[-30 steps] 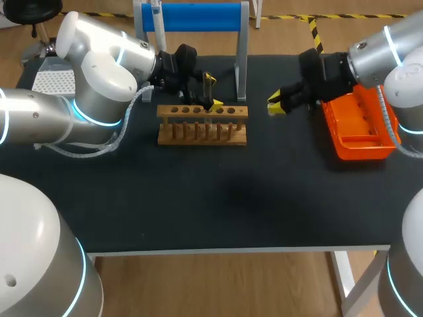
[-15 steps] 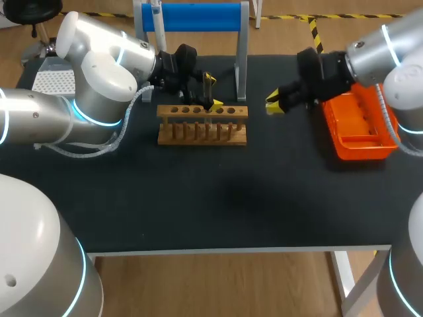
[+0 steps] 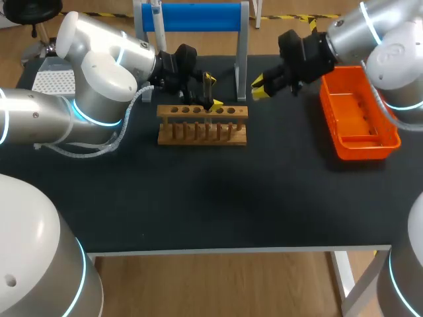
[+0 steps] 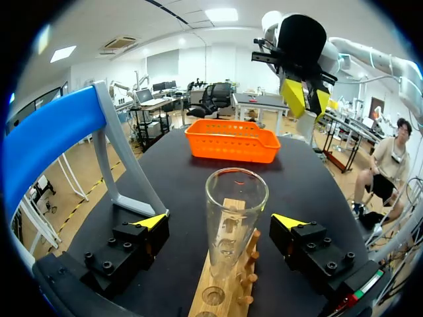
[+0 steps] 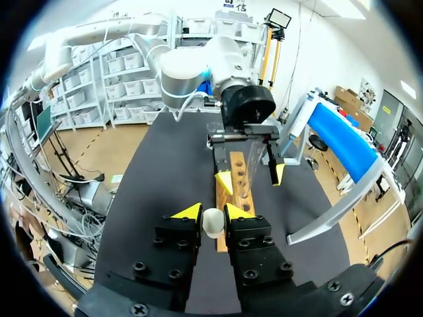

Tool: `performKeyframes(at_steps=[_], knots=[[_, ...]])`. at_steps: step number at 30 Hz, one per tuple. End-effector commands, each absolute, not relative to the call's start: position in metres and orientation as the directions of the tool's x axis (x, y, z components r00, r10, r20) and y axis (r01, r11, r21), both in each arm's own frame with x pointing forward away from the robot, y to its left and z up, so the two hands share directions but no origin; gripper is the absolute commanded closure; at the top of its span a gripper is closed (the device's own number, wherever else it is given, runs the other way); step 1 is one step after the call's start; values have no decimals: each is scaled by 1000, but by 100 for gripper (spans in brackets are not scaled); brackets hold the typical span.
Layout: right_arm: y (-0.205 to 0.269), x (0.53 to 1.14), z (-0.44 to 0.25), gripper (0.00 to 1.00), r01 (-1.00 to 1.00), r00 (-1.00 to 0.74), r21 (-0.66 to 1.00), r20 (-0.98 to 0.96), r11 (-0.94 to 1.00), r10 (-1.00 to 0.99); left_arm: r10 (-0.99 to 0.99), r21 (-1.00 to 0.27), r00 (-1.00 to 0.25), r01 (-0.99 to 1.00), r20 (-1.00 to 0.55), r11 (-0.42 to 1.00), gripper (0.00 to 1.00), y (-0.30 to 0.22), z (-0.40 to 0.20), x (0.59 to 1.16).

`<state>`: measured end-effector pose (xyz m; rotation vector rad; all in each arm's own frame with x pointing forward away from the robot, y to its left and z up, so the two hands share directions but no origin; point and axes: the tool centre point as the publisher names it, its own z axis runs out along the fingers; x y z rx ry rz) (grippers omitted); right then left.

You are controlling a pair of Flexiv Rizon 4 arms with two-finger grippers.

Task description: Invert the test tube, pick up the pipette, mount the tip to pipette, aspirate from beaker and dispense into the tube, eject the tip, return the pipette, and cap with the stopper.

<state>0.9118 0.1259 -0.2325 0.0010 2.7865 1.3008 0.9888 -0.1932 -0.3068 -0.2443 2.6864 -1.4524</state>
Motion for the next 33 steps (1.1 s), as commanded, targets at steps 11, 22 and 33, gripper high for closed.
performKeyframes(at_steps=[11,22,33], knots=[[160,933,-214,100,-48,-998,766,-61,641,-2,-175,-835,-984,-104,9,541,0,-194,-307,990],[183,945,-205,100,-64,-998,770,-65,635,-22,-175,-835,-984,-104,9,541,0,-194,-307,990],[198,956,-203,100,-70,-997,768,-64,637,-32,-175,-835,-984,-104,9,541,0,-194,-307,990]])
